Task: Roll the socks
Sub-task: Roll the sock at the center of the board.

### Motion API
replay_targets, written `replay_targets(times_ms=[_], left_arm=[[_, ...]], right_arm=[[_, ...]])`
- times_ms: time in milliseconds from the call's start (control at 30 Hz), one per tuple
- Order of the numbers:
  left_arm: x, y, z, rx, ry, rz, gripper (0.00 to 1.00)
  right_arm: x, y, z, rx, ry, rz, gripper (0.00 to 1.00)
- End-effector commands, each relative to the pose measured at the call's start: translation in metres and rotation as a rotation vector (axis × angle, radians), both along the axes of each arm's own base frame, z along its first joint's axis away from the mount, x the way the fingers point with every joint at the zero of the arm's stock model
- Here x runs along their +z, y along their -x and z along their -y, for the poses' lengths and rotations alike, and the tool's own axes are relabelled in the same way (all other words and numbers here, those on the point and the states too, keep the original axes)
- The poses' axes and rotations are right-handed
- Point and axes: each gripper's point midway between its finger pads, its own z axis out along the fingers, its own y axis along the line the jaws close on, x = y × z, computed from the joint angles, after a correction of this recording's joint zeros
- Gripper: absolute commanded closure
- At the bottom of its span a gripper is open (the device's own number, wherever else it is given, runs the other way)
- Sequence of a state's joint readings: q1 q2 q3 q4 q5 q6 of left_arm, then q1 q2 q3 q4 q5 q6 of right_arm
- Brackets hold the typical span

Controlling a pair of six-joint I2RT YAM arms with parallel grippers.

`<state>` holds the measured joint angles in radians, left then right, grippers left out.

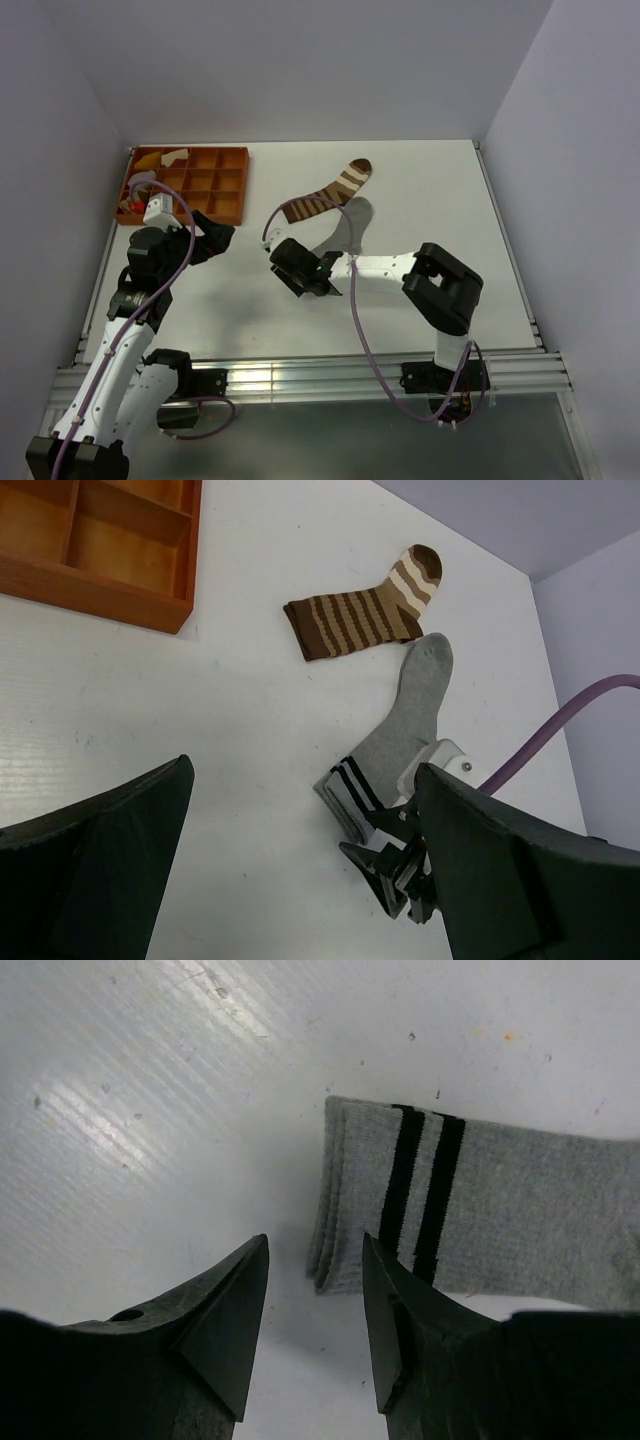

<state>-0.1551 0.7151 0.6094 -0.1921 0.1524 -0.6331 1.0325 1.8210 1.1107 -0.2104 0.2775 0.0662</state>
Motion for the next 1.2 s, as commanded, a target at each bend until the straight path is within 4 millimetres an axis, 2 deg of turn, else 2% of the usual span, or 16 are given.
replay_targets(times_ms=[0,267,733,933,1167], left_arm=[[0.013,-0.001,0.002,-0.003,0.011,0.041,0.01],[0.012,-0.001,0.002,-0.005,0.009,0.04,0.01],[0.013,-0.001,0.001,-0.002,0.01,0.043,0.0],[0.013,-0.001,0.002,-0.003,0.01,0.043,0.01],[0.013,-0.001,0.002,-0.005,0.009,0.042,0.01]], right_arm=[[0.013,-0.015,-0.004,-0.063,0.003,0.066,0.5],[0.01,-0.022,-0.008,-0.081,0.051,0.068,0.51],[-0.006,-0.018,-0.009,-0.06,0.093,0.034,0.53],[-0.011,-0.013,0.002,-0.074,0.119,0.025,0.53],[-0.009,-0.009,0.006,-0.076,0.117,0.013,0.53]])
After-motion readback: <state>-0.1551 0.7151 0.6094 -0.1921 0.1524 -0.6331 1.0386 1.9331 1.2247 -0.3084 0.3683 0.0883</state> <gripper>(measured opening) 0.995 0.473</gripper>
